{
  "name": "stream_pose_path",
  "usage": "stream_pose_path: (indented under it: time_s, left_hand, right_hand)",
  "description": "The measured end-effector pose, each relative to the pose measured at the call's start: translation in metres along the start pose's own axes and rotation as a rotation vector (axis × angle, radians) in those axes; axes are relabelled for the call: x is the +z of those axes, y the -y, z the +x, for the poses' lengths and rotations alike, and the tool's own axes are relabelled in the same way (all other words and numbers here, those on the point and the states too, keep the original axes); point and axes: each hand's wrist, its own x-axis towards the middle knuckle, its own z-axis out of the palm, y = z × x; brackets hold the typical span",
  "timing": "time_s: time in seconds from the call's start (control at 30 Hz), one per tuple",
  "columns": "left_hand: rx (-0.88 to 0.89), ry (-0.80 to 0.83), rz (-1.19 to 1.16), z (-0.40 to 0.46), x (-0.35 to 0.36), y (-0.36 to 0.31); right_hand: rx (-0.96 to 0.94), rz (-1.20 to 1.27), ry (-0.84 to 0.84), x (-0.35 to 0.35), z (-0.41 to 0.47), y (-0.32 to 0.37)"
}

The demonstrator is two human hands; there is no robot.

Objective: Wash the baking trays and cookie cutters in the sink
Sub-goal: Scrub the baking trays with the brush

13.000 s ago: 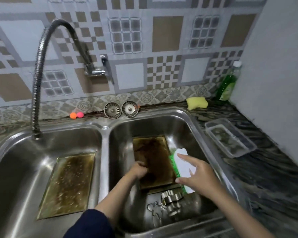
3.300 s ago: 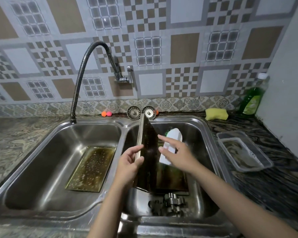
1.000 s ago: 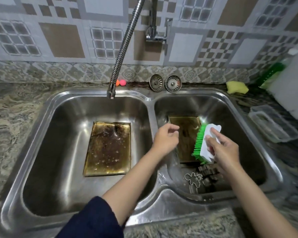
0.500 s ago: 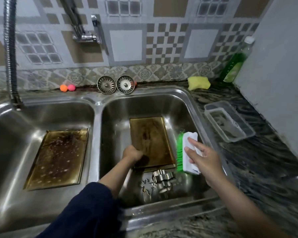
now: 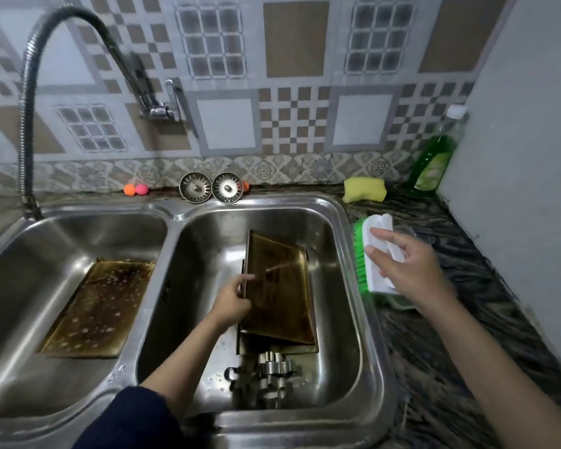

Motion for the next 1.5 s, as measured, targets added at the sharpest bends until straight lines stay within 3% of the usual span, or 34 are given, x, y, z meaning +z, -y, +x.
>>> stream_pose_path:
  time_s: [0.17,0.33,0.43,0.67,0.77,0.87,0.93,1.1,1.2,1.27,1.43,1.5]
  left_hand:
    - [0.075,0.054,0.1,-0.016,0.009,-0.03]
    - [0.186,-0.044,0.031,-0.023,0.004,-0.036]
    - [0.27,-0.078,0.029,-0.027,-0.006,-0.037]
    - [0.653,-0.234,0.456,-0.056,-0.013,-0.042]
    - [0.723,-0.292,0.484,-0.06,-0.014,-0.04]
    - [0.766,-0.338,0.425,-0.063,-0.011,-0.04]
    - [0.716,-0.322,0.254,-0.065,-0.008,-0.04]
    - [0.487,-0.219,-0.217,-0.067,0.005,-0.044]
    - [0.485,-0.197,-0.281,-0.078,0.022,-0.051]
    - [0.467,-0.159,-0.353,-0.086,0.026,-0.051]
    - [0.431,-0.122,-0.416,-0.1,0.02,-0.031]
    - [0.437,-0.118,-0.396,-0.104,0.023,-0.035]
  right_hand:
    - [-0.064,-0.351,0.038,-0.034,0.038,-0.009]
    - [-0.017,-0.515,0.138,-0.037,0.053,-0.039]
    - [-0.022,-0.546,0.189,-0.036,0.055,-0.052]
    - [0.008,-0.539,0.162,-0.036,0.055,-0.057]
    - [-0.011,-0.537,0.098,-0.038,0.053,-0.058]
    - [-0.061,-0.452,-0.042,-0.036,0.047,-0.049]
    - [-0.142,-0.358,-0.103,-0.029,0.041,-0.037]
    - [-0.312,-0.222,-0.024,0.02,0.006,-0.004]
    - [-0.409,-0.225,0.171,0.067,-0.019,-0.002]
    - [-0.443,-0.286,0.216,0.084,-0.016,-0.004]
    - [-0.302,-0.355,-0.05,0.087,0.041,0.007]
    - [-0.363,-0.301,-0.034,0.103,0.031,0.018]
